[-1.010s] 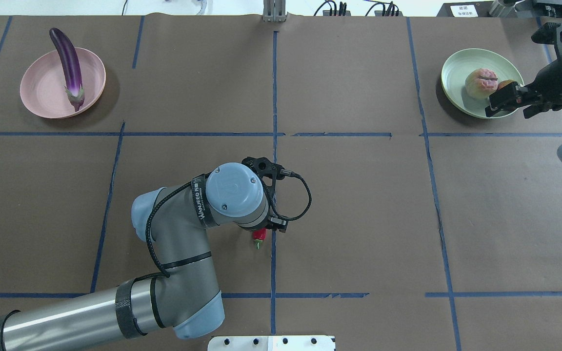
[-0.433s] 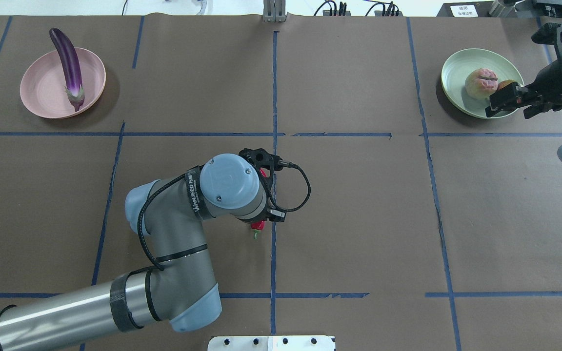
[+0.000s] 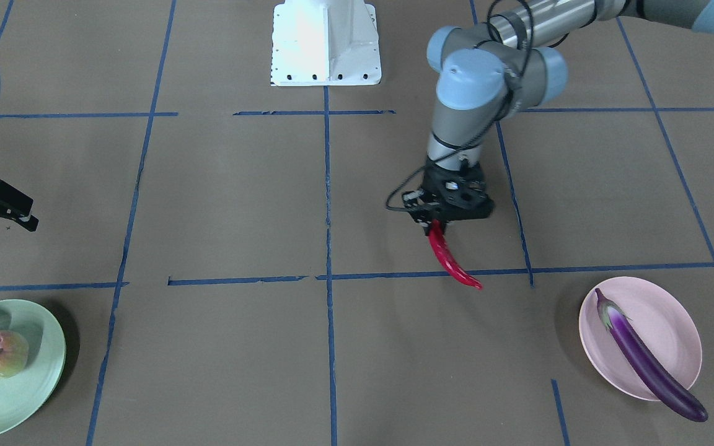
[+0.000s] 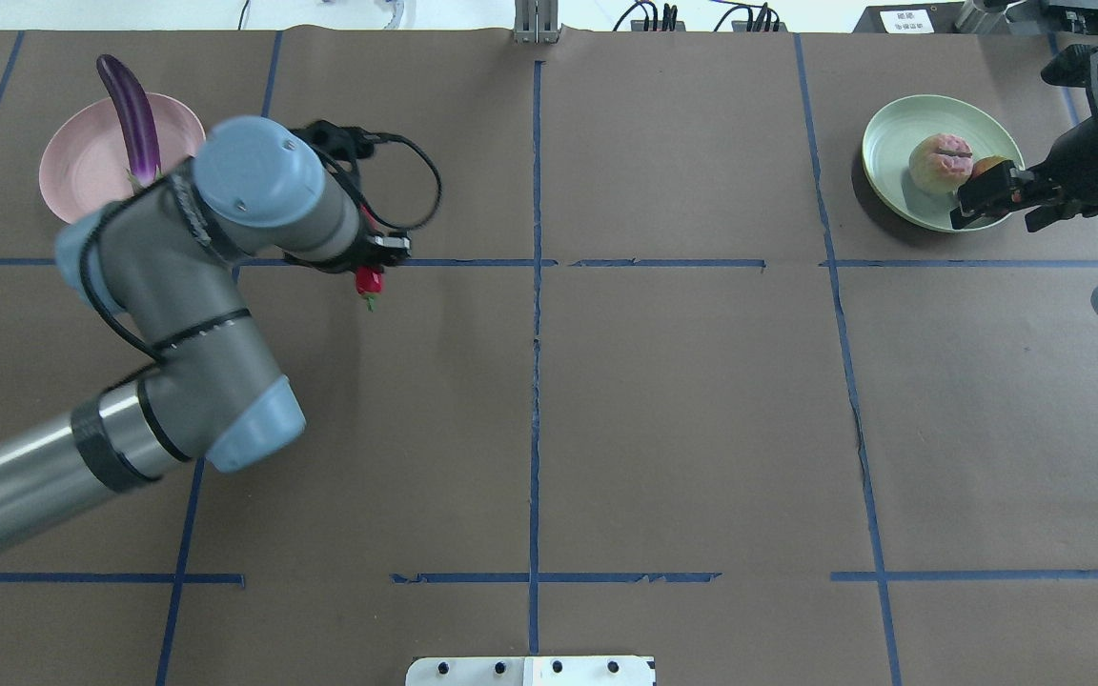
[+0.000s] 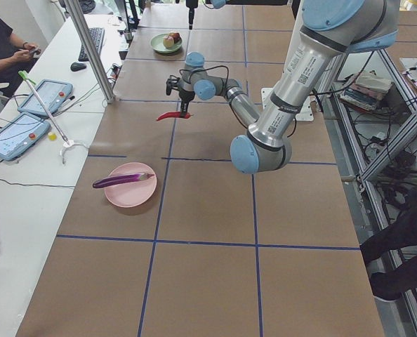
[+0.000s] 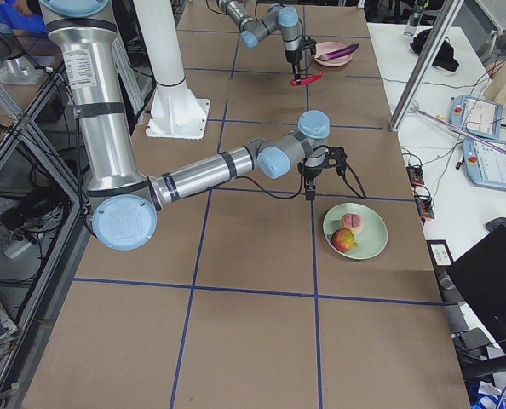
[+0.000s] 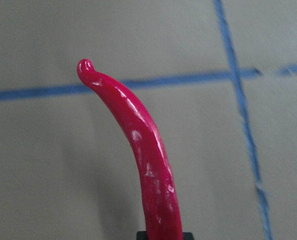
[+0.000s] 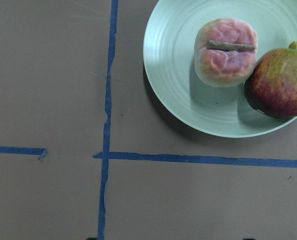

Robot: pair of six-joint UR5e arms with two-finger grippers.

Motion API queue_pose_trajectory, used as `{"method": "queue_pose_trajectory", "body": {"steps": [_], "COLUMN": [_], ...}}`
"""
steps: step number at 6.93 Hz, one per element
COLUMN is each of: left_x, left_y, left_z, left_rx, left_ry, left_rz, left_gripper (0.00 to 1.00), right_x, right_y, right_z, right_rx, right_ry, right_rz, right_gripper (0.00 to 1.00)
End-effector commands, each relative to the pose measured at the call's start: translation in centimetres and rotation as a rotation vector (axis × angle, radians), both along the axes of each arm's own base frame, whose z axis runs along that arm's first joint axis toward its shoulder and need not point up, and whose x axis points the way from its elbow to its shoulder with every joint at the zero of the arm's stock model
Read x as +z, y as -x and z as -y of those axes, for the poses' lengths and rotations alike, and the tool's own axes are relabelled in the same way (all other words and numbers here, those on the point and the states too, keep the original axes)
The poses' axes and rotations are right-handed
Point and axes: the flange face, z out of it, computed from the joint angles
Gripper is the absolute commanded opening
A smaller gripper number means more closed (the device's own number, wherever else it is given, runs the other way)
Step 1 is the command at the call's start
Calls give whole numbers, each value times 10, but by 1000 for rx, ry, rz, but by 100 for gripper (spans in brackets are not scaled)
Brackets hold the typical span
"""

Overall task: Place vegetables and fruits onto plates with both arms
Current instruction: 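Carry the chili pepper to the pink plate and release it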

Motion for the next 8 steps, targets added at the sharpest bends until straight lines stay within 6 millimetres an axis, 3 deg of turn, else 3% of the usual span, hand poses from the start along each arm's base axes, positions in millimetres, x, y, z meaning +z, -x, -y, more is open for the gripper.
{"method": "queue_pose_trajectory", "body": {"steps": [1,2,4,5,6,7,8], "left_x": [82,132,192,211,211,221,221], "left_y": [134,188,193,191,191,192,193], "left_z": [98,131,148,152,152,147,147], "left_rx": [-112,-104,-103,-76,-32,-7,-7], "left_ry": [99,135,165,142,105,100,97], "left_rz": [81,143,151,159,172,184,182], "left_gripper": [3,6,8,27,67,92,100], "right_x": [-3,-7,-8,-8,-10,-11,-15], "right_y": [-1,-2,-2,-2,-2,-2,-3], "right_z": [-2,-3,-5,-5,-6,-5,-6], "right_rx": [1,1,1,1,0,19,23], "right_ry": [-6,-15,-15,-15,-18,4,-1], "right_rz": [1,5,6,6,9,13,16], "right_gripper": [100,100,100,100,100,100,100]}}
